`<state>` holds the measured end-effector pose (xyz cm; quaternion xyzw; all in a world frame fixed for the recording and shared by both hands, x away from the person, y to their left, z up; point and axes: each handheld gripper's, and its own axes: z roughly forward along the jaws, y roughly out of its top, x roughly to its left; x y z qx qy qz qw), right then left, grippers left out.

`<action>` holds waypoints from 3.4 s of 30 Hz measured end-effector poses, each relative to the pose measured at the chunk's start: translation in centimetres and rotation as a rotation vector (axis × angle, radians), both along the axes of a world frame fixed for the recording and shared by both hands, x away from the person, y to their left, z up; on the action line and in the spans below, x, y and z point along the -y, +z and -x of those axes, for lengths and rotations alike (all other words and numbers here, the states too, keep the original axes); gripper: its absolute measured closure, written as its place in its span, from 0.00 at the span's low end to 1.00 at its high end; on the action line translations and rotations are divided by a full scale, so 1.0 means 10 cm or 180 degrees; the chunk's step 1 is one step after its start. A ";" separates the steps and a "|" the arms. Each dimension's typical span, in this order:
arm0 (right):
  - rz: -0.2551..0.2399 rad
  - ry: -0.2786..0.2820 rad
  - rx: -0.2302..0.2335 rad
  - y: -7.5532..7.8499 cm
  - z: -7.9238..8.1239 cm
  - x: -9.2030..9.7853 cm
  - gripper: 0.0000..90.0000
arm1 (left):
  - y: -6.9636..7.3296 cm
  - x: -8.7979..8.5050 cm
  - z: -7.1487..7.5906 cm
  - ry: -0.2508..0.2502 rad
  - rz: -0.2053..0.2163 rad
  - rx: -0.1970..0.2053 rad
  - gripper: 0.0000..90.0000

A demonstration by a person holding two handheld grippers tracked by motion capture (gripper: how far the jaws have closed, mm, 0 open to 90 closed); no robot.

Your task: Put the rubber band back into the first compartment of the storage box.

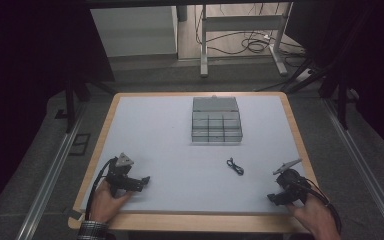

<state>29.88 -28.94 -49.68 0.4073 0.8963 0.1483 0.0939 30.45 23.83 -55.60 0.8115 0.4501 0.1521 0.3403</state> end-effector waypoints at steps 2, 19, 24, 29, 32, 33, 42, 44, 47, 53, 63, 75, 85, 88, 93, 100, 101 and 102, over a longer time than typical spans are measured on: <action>-0.0004 0.0000 -0.0006 0.00 0.00 0.00 0.35 | 0.00 0.00 0.00 0.0001 0.0000 0.0001 0.00; -0.0028 -0.0059 -0.0048 -0.03 0.01 -0.05 0.22 | 0.00 0.00 0.00 0.0001 0.0000 0.0000 0.00; -0.0033 -0.0087 -0.0042 -0.04 0.01 -0.05 0.21 | 0.00 0.00 0.00 0.0000 0.0000 0.0001 0.00; -0.0042 -0.0131 -0.0026 -0.04 0.03 -0.07 0.19 | 0.00 0.00 0.00 0.0001 0.0000 0.0000 0.00; -0.0051 -0.0143 -0.0020 -0.05 0.03 -0.07 0.19 | 0.00 0.00 0.00 0.0000 -0.0001 0.0000 0.00; -0.0060 -0.0143 -0.0007 -0.04 0.03 -0.06 0.19 | 0.00 0.00 0.00 0.0001 0.0000 0.0000 0.00; -0.0260 -0.0210 -0.0033 0.01 0.01 -0.03 0.32 | 0.00 0.00 0.00 0.0001 0.0001 0.0000 0.00; -0.0263 -0.0214 -0.0050 0.02 0.00 -0.05 0.32 | 0.00 0.00 0.00 0.0001 0.0001 0.0001 0.00; -0.0286 -0.0202 -0.0067 0.04 -0.01 -0.06 0.32 | 0.00 0.00 0.00 0.0000 0.0000 0.0001 0.00; -0.0251 -0.0116 -0.0063 0.07 -0.05 -0.13 0.35 | 0.00 0.00 0.00 0.0001 0.0000 0.0002 0.00; -0.0277 -0.0127 -0.0147 0.11 -0.14 -0.21 0.35 | 0.00 0.00 0.00 0.0000 -0.0002 0.0002 0.00; -0.0120 0.0088 -0.0166 0.17 -0.29 -0.39 0.48 | 0.00 0.00 0.00 -0.0002 -0.0003 0.0000 0.00; -0.0051 0.0248 -0.0253 0.22 -0.42 -0.53 0.62 | 0.00 0.00 0.00 -0.0001 0.0000 0.0000 0.00; -0.0047 0.0297 -0.0320 0.23 -0.47 -0.58 0.66 | 0.00 0.00 0.00 -0.0001 -0.0001 0.0000 0.00; 0.0013 0.0381 -0.0384 0.23 -0.54 -0.68 0.72 | 0.00 0.00 0.00 -0.0001 0.0000 0.0000 0.00; 0.0100 0.0449 -0.0452 0.24 -0.62 -0.81 0.74 | 0.00 0.00 0.00 -0.0001 -0.0001 0.0000 0.00; 0.0090 0.0457 -0.0463 0.24 -0.64 -0.82 0.74 | 0.00 0.00 0.00 -0.0001 0.0000 0.0000 0.00; 0.0112 0.0468 -0.0479 0.24 -0.66 -0.86 0.74 | 0.00 0.00 0.00 -0.0001 0.0000 0.0000 0.00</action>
